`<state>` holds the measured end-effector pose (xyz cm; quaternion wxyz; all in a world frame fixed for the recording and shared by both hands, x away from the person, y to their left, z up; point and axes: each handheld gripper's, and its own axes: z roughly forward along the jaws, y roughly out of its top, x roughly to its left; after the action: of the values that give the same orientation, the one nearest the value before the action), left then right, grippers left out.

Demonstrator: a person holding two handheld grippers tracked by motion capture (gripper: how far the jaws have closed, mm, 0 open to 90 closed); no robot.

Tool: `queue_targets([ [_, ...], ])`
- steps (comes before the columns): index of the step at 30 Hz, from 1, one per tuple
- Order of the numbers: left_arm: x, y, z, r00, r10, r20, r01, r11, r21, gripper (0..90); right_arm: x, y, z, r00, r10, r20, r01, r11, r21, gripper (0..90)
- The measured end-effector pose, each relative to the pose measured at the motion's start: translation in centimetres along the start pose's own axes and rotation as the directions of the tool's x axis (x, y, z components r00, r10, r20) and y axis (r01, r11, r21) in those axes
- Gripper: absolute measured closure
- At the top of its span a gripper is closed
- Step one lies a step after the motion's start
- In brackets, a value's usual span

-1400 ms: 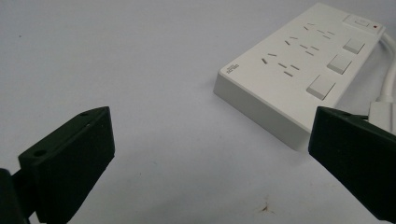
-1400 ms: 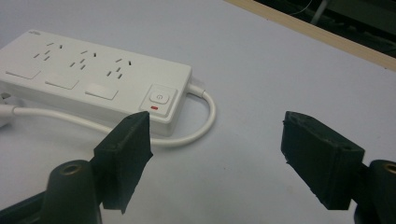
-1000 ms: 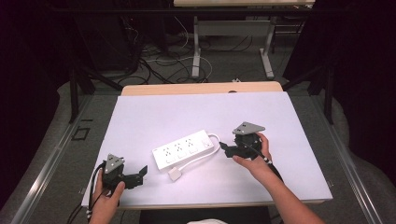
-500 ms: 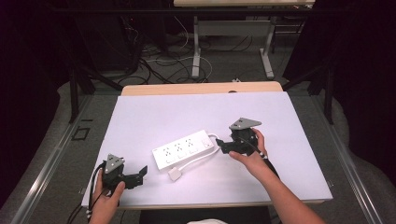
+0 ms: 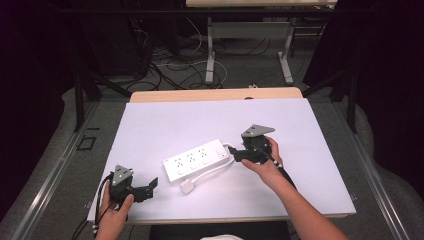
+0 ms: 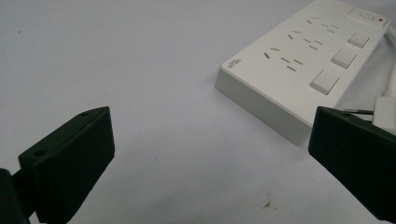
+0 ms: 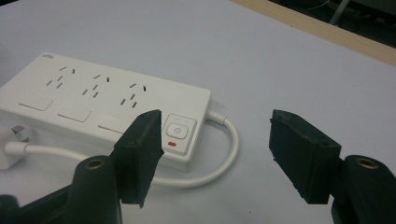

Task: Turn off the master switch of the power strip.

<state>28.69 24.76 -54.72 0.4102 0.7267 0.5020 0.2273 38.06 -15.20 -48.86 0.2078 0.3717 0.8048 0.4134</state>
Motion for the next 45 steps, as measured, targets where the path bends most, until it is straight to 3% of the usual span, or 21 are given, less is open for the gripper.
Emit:
queue_targets([
  [10,0.0,0.0,0.1,1.0000,-0.004,0.002,0.004,1.0000,-0.003,0.7,0.3,0.5,0.9,0.9997,-0.025,-0.004,0.025,0.999,0.020,38.6],
  [18,0.0,0.0,0.1,1.0000,0.001,0.003,-0.001,1.0000,-0.001,0.6,0.8,1.2,2.0,0.9988,-0.045,-0.018,0.046,0.997,0.068,41.6],
  [23,0.1,0.0,0.1,1.0000,0.001,0.004,-0.001,1.0000,0.001,0.7,1.1,1.8,2.5,0.9982,-0.047,-0.039,0.050,0.993,0.105,48.4],
  [31,0.1,0.0,0.0,1.0000,-0.004,0.006,0.004,1.0000,-0.001,0.6,1.3,2.2,3.5,0.9954,-0.081,-0.052,0.086,0.990,0.111,58.1],
  [34,0.1,0.0,0.0,1.0000,-0.003,0.006,0.003,1.0000,-0.001,0.6,1.5,2.3,3.6,0.9962,-0.062,-0.061,0.070,0.987,0.147,61.4],
  [45,0.1,0.0,0.0,1.0000,0.004,0.006,-0.004,1.0000,0.001,0.7,1.8,2.2,4.6,0.9956,-0.059,-0.073,0.070,0.985,0.158,74.1],
])
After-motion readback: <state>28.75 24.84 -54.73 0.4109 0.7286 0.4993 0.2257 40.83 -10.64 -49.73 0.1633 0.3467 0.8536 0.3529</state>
